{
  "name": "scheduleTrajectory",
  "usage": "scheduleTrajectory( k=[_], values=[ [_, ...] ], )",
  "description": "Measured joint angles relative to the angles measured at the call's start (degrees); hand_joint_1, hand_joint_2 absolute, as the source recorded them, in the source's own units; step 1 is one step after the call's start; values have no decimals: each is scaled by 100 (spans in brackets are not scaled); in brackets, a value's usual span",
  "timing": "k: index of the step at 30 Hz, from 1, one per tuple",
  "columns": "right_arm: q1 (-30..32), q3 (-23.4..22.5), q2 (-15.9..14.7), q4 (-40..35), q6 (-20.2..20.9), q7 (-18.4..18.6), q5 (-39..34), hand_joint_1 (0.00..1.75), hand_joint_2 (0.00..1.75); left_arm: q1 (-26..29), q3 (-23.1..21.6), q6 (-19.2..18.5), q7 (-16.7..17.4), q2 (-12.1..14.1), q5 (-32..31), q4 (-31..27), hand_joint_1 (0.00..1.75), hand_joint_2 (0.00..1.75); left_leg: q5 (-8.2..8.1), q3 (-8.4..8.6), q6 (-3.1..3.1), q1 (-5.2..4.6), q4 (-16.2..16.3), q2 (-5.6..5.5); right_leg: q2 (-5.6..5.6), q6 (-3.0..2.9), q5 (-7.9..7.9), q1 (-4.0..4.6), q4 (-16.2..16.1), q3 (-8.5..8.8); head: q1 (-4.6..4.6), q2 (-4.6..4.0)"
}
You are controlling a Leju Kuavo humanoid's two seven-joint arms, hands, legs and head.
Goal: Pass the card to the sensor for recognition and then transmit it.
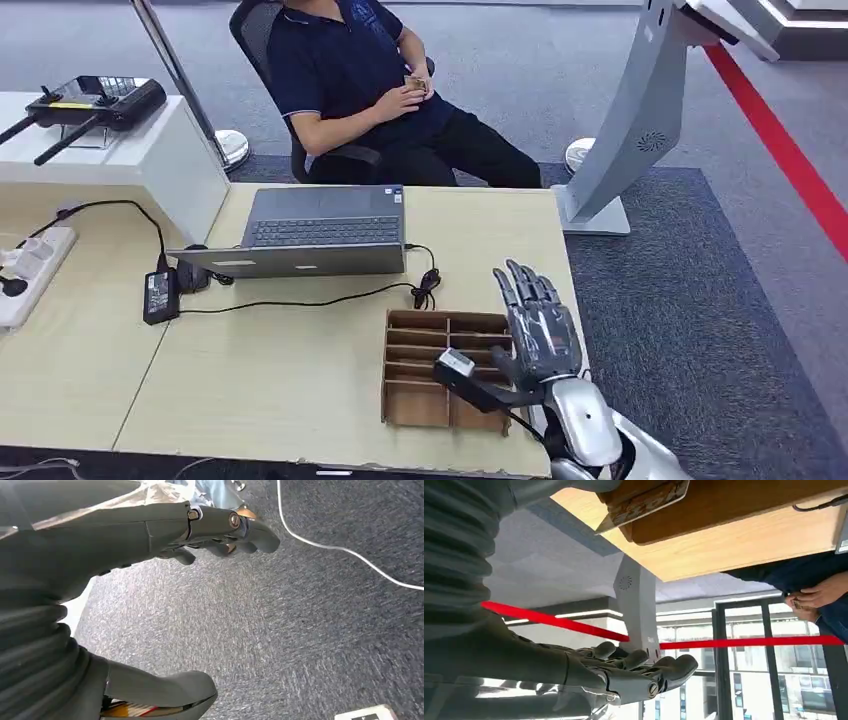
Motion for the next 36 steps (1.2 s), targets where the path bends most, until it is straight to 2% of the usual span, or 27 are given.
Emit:
scheduleTrajectory(
  k=[13,36],
  values=[
    [0,-4,59,-13,186,-37,-33,0,175,0,0,0,-2,-2,18,0,0,175,0,0,0,0,0,0,0,0,0,0,0,0,0,0],
    [2,-2,140,-5,113,-85,-66,0,175,-1,0,2,-2,-2,26,0,0,175,0,0,0,0,0,0,0,0,0,0,0,0,0,0]
  ],
)
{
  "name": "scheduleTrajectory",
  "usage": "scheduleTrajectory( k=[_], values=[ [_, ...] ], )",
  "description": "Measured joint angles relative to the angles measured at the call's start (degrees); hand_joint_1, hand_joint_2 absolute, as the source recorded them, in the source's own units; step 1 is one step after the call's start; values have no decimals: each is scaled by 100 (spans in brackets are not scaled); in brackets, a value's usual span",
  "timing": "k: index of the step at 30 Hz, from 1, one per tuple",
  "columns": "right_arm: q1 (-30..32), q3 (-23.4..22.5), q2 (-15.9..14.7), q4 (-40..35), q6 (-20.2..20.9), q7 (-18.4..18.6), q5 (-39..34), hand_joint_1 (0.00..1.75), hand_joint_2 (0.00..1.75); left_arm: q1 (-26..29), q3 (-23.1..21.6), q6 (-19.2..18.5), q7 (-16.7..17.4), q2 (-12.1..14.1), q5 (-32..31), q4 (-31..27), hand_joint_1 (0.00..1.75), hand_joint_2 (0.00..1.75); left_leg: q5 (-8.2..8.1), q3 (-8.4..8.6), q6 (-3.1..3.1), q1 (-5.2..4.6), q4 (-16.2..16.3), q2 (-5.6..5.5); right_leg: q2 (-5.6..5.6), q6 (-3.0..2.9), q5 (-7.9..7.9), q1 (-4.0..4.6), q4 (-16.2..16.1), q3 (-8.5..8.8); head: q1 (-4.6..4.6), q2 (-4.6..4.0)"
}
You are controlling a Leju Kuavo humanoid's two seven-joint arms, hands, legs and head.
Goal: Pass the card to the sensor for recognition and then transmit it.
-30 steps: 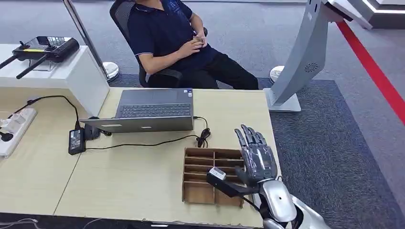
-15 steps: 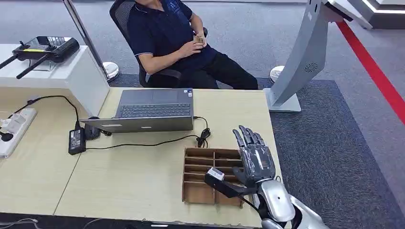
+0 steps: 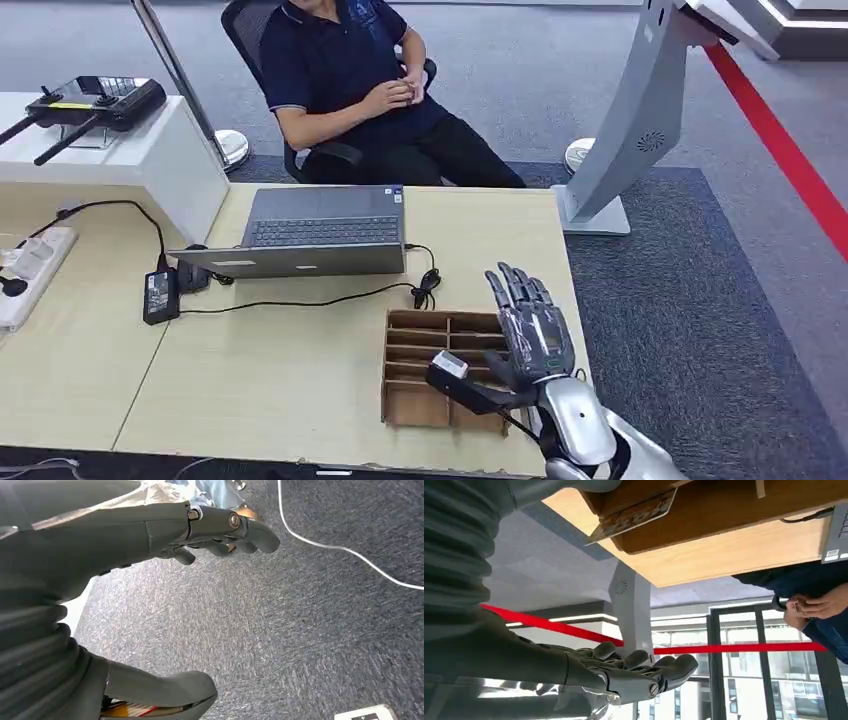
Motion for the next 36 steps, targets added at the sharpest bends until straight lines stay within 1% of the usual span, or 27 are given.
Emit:
scheduleTrajectory(
  k=[18,26,36],
  values=[
    [-2,4,76,53,-13,-39,37,0,175,-3,0,-2,-4,-4,-13,0,0,175,0,0,0,0,0,0,0,0,0,0,0,0,0,0],
    [-24,13,81,61,164,-39,76,0,175,-3,0,-2,-11,-4,-20,0,0,175,0,0,0,0,0,0,0,0,0,0,0,0,0,0],
    [-98,17,81,70,282,-37,225,0,175,-5,0,-9,-11,-7,-37,0,0,175,0,0,0,0,0,0,0,0,0,0,0,0,0,0]
  ],
)
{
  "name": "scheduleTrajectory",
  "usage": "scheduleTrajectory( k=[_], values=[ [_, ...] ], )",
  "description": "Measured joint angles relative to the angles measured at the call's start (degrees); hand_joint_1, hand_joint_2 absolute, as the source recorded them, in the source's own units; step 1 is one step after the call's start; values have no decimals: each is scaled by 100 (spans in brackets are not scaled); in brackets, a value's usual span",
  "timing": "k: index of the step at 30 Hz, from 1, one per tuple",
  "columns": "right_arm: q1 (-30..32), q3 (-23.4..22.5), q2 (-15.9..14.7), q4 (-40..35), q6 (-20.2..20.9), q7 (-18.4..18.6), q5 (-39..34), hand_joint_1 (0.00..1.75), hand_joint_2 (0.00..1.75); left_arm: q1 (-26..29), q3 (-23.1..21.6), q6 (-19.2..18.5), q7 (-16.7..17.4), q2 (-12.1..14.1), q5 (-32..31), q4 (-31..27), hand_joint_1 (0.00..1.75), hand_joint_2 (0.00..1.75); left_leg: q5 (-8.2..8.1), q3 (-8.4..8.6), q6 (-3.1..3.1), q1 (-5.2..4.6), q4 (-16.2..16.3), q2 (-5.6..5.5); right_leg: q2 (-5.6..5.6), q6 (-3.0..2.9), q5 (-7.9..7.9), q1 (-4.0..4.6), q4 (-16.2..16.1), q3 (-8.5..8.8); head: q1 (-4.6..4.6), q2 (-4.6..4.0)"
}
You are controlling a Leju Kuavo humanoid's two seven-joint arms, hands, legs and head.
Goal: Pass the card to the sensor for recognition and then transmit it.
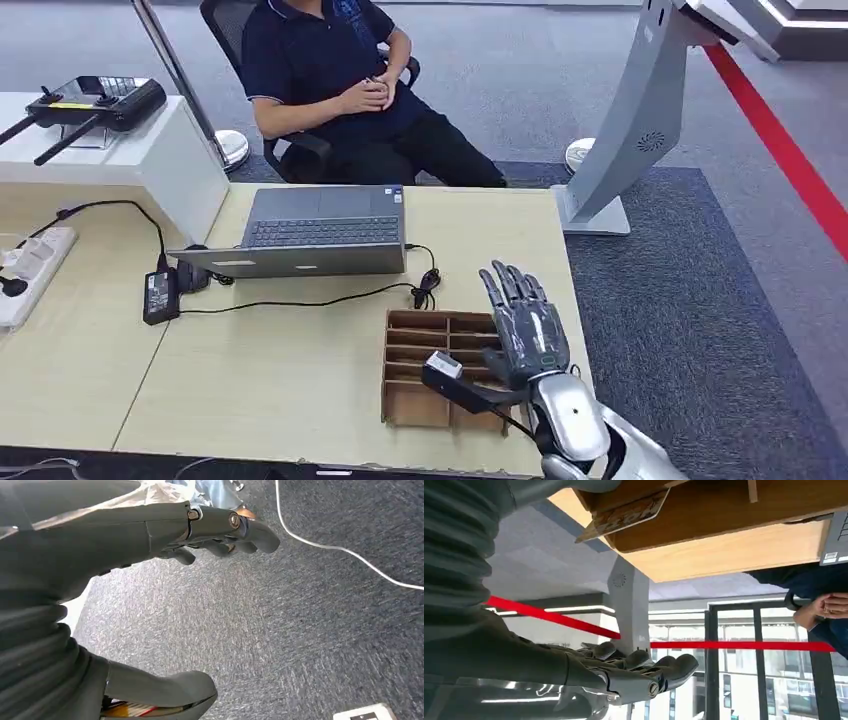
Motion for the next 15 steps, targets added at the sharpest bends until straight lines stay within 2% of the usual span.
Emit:
scheduleTrajectory(
  k=[15],
  values=[
    [-54,7,37,79,118,20,70,0,175,0,0,0,7,-9,2,0,0,175,0,0,0,0,0,0,0,0,0,0,0,0,0,0]
  ],
)
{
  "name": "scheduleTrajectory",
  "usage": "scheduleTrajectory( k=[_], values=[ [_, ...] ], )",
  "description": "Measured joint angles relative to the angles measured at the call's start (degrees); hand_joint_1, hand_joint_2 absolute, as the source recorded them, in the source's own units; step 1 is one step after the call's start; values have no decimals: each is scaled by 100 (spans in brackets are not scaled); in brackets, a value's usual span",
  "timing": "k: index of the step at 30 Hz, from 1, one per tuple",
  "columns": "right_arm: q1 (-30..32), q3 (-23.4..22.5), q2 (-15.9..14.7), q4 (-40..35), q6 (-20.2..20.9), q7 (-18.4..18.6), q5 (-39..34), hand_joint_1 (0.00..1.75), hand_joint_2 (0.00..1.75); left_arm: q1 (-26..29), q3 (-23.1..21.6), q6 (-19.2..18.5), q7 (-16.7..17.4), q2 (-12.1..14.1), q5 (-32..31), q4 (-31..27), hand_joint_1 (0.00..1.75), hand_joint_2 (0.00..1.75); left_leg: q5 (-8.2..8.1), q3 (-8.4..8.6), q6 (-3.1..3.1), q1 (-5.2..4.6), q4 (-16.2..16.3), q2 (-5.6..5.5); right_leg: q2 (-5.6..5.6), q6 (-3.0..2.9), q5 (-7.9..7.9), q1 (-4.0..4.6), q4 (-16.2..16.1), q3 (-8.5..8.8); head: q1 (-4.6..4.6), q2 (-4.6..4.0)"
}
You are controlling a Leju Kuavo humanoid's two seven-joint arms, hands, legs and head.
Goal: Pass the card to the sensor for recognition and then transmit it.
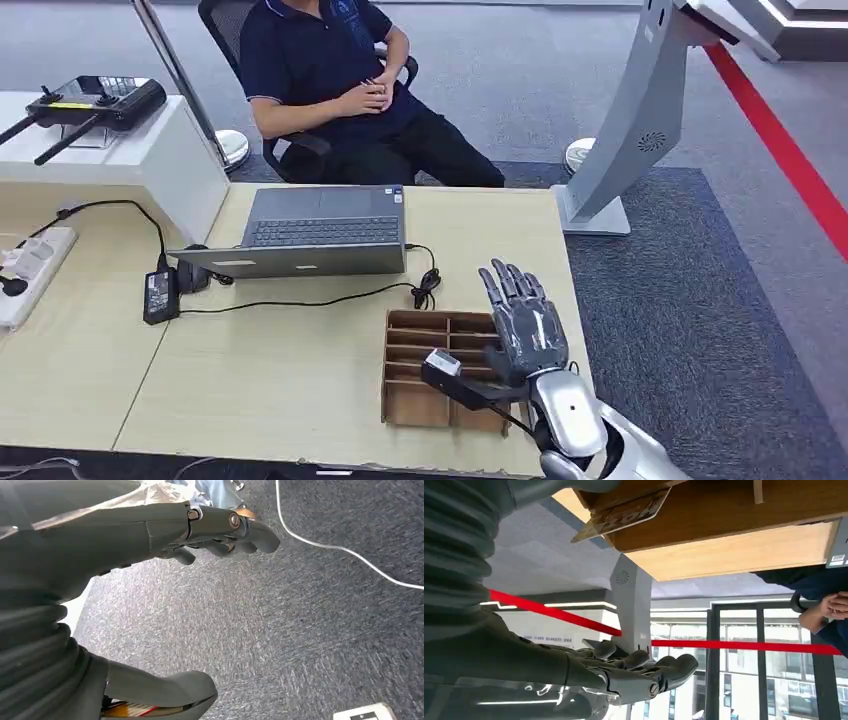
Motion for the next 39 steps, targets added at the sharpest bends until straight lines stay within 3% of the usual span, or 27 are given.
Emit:
scheduleTrajectory(
  k=[39],
  values=[
    [-75,52,50,57,184,4,-2,0,175,1,0,4,0,-4,42,0,0,175,0,0,0,0,0,0,0,0,0,0,0,0,0,0]
  ],
)
